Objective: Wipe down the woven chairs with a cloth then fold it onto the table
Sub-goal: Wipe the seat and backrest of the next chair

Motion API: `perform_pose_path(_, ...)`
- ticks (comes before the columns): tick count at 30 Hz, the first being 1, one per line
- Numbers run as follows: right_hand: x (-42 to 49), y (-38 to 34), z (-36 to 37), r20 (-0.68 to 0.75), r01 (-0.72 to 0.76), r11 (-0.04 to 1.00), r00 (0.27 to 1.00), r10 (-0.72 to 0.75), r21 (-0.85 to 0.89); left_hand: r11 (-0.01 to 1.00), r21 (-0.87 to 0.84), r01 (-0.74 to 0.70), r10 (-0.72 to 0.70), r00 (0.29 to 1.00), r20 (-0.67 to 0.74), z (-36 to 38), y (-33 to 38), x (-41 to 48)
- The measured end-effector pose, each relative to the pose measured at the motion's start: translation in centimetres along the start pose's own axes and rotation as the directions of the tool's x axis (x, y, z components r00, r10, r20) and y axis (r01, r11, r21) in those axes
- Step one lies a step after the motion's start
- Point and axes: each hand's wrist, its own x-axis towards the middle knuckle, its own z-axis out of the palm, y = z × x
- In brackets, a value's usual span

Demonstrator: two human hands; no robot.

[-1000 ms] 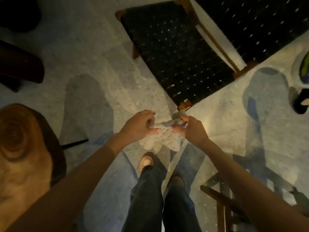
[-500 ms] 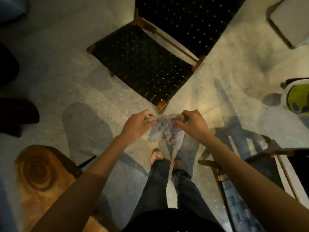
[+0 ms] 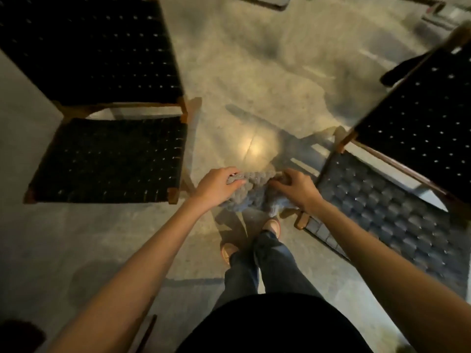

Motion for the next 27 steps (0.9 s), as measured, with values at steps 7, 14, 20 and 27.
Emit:
perform_pose_path(7, -2.0, 10.4, -7.2, -0.158, -0.161, 0.956, 0.966, 0.203, 0.245, 0.966, 0.137, -0.219, 0.183, 0.954, 0.237, 5.4, 11.4, 9.1)
perform_pose_path(14, -5.3, 20.4, -8.4, -0.188, -0.327, 0.829, 0.874, 0.448, 0.454, 0.853, 0.297, -0.429, 0.245, 0.833, 0.497, 13.4, 19.0, 15.6)
perform_pose_path(20, -6.2, 25.2, -5.7, -0.2, -0.388, 0.648, 0.738, 0.644, 0.655, 0.748, 0.332, -0.574, 0.232, 0.695, 0.68, 19.4, 20.7, 21.3)
perform_pose_path(27, -2.7, 25.9, -3.3, -0.212, -0.392, 0.457, 0.528, 0.822, 0.798, 0.673, 0.257, -0.694, 0.177, 0.488, 0.855, 23.7, 22.5, 29.5)
